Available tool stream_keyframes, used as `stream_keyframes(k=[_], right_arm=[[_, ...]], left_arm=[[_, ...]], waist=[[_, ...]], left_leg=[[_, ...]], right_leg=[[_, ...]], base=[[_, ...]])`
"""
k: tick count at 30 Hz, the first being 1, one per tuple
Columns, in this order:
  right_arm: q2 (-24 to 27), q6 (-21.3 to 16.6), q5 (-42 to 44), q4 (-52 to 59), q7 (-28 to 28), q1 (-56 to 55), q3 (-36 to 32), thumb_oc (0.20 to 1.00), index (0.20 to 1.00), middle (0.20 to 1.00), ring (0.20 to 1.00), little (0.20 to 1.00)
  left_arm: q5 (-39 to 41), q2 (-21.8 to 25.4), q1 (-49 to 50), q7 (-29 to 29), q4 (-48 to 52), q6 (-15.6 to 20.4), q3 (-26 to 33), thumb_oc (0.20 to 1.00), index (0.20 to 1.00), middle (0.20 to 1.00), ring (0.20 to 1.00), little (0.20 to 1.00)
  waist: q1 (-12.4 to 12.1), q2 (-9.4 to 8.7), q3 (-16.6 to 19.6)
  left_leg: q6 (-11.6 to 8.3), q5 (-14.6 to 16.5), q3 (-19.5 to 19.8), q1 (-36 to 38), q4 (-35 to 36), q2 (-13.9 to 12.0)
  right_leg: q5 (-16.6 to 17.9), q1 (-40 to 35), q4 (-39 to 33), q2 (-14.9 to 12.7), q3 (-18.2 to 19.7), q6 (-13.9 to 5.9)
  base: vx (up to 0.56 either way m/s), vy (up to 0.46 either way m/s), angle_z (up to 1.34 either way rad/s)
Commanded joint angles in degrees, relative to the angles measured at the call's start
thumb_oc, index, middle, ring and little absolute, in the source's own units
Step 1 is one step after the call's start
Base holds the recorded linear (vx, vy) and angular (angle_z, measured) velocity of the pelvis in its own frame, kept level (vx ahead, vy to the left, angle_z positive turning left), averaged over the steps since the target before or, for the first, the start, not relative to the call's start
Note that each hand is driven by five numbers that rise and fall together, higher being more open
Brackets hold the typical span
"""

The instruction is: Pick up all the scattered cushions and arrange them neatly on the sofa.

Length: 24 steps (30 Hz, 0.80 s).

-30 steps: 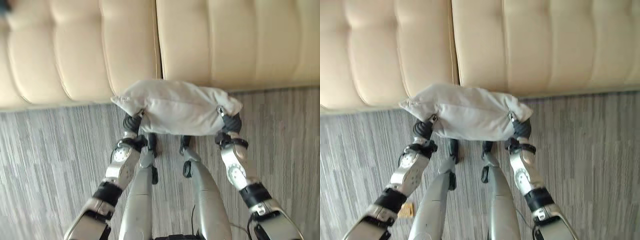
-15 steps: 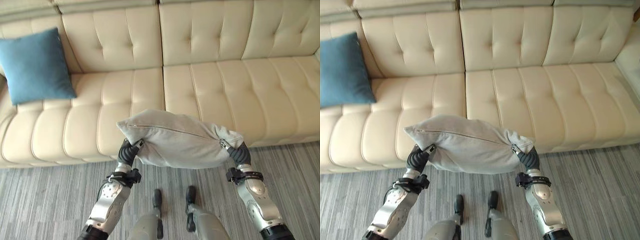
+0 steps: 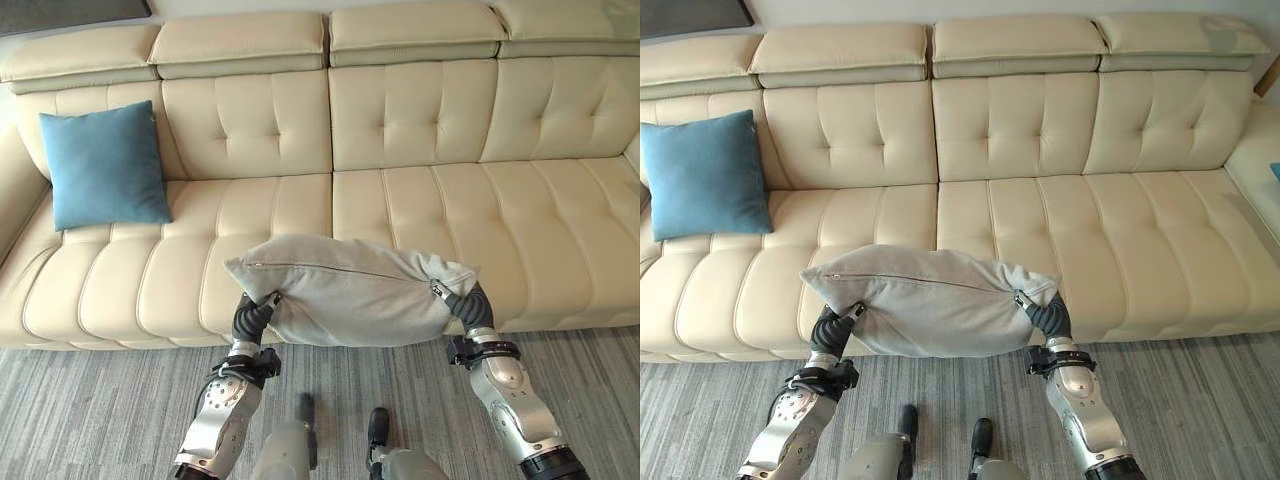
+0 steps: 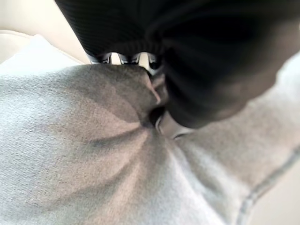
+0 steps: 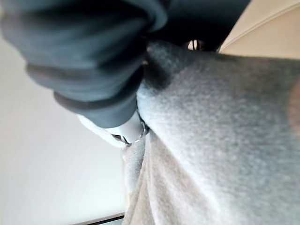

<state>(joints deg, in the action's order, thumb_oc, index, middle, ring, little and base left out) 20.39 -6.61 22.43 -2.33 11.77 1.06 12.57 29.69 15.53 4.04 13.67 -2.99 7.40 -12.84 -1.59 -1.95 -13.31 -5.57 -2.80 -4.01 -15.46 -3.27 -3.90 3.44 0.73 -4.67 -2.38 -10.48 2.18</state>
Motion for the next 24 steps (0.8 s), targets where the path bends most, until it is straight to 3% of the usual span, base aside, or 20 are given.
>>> stream_keyframes(k=[1, 5, 7, 8, 12, 14, 18, 20, 24], right_arm=[[-0.2, -3.3, -1.1, 6.5, 0.0, 4.7, -0.6, 0.2, 0.2, 0.2, 0.2, 0.2], [-1.3, -2.9, -3.0, 7.5, -0.8, 4.6, -0.1, 0.2, 0.2, 0.2, 0.2, 0.2], [-2.1, -2.2, -3.9, 7.5, -1.6, 4.2, 0.0, 0.2, 0.2, 0.2, 0.2, 0.2], [-2.1, -2.2, -3.9, 7.5, -1.6, 4.2, 0.0, 0.2, 0.2, 0.2, 0.2, 0.2], [-3.7, -2.0, -4.2, 6.7, -2.0, 4.0, -0.2, 0.2, 0.2, 0.2, 0.2, 0.2], [-4.2, -2.1, -3.9, 6.7, -2.4, 3.3, -0.2, 0.2, 0.2, 0.2, 0.2, 0.2], [-3.8, -2.4, -3.3, 6.9, -2.4, 3.7, -0.6, 0.2, 0.2, 0.2, 0.2, 0.2], [-3.9, -2.6, -3.2, 6.7, -2.1, 3.8, -0.7, 0.2, 0.2, 0.2, 0.2, 0.2], [-3.9, -2.5, -3.2, 6.6, -2.0, 3.4, -0.8, 0.2, 0.2, 0.2, 0.2, 0.2]], left_arm=[[-3.3, 1.6, -2.5, -0.6, 5.7, 4.5, 2.5, 0.2, 0.2, 0.2, 0.2, 0.2], [-4.6, 2.6, -2.1, -1.2, 5.6, 3.9, 1.8, 0.2, 0.2, 0.2, 0.2, 0.2], [-5.0, 4.2, -2.0, -1.7, 5.6, 3.4, 1.9, 0.2, 0.2, 0.2, 0.2, 0.2], [-5.0, 4.3, -2.0, -1.7, 5.6, 3.4, 1.9, 0.2, 0.2, 0.2, 0.2, 0.2], [-5.8, 5.6, -1.6, -2.0, 5.5, 3.1, 2.7, 0.2, 0.2, 0.2, 0.2, 0.2], [-5.8, 5.5, -1.5, -2.0, 5.5, 3.3, 3.1, 0.2, 0.2, 0.2, 0.2, 0.2], [-6.1, 5.4, -1.3, -2.0, 6.0, 3.5, 3.4, 0.2, 0.2, 0.2, 0.2, 0.2], [-6.7, 4.9, -2.2, -2.0, 5.7, 3.6, 3.3, 0.2, 0.2, 0.2, 0.2, 0.2], [-7.3, 4.6, -3.4, -2.4, 5.2, 4.4, 3.3, 0.2, 0.2, 0.2, 0.2, 0.2]], waist=[[-1.6, -0.7, 4.7], [-1.8, -1.98, 6.7], [-2.2, -3.06, 6.8], [-2.3, -3.17, 6.9], [-1.5, -2.98, 5.8], [-1.0, -2.45, 5.3], [0.0, -1.02, 4.4], [1.3, -1.1, 3.4], [2.2, -1.53, 3.1]], left_leg=[[0.1, -2.5, -1.3, -2.2, 1.6, 0.0], [1.83, -2.3, -0.8, 0.2, 1.3, 1.4], [3.79, 0.0, -1.2, 2.3, 1.2, 2.6], [3.83, 0.0, -1.3, 2.3, 1.2, 2.6], [6.2, 2.1, -2.1, 5.9, 2.3, 3.7], [6.53, 2.7, -1.8, 7.9, 3.3, 3.8], [6.12, 3.6, -1.6, 11.0, 5.1, 3.1], [5.7, 4.3, -0.9, 13.2, 5.4, 3.6], [5.3, 5.8, 0.3, 14.9, 4.7, 4.3]], right_leg=[[-15.0, -8.8, 4.0, -1.4, 0.8, -6.55], [-15.1, -9.4, 6.4, -3.6, 1.4, -8.26], [-14.3, -6.6, 13.8, -5.2, 2.8, -9.83], [-14.6, -6.3, 14.2, -5.3, 3.0, -9.88], [-8.1, 0.8, 27.6, -7.2, 3.8, -11.95], [-7.8, 3.2, 28.4, -6.5, 4.2, -11.15], [-10.2, 7.3, 23.2, -4.5, 2.6, -9.48], [-7.8, 10.7, 15.9, -2.6, 3.0, -9.46], [-5.5, 9.4, 9.4, -2.1, 3.7, -9.83]], base=[[0.22, 0.109, 0.0], [0.28, 0.175, -0.29], [0.24, 0.202, -0.25], [0.17, 0.182, -0.18], [0.1, 0.139, 0.06], [0.15, 0.083, 0.05], [0.17, 0.016, 0.08], [0.17, -0.089, -0.11], [0.17, -0.126, 0.12]])
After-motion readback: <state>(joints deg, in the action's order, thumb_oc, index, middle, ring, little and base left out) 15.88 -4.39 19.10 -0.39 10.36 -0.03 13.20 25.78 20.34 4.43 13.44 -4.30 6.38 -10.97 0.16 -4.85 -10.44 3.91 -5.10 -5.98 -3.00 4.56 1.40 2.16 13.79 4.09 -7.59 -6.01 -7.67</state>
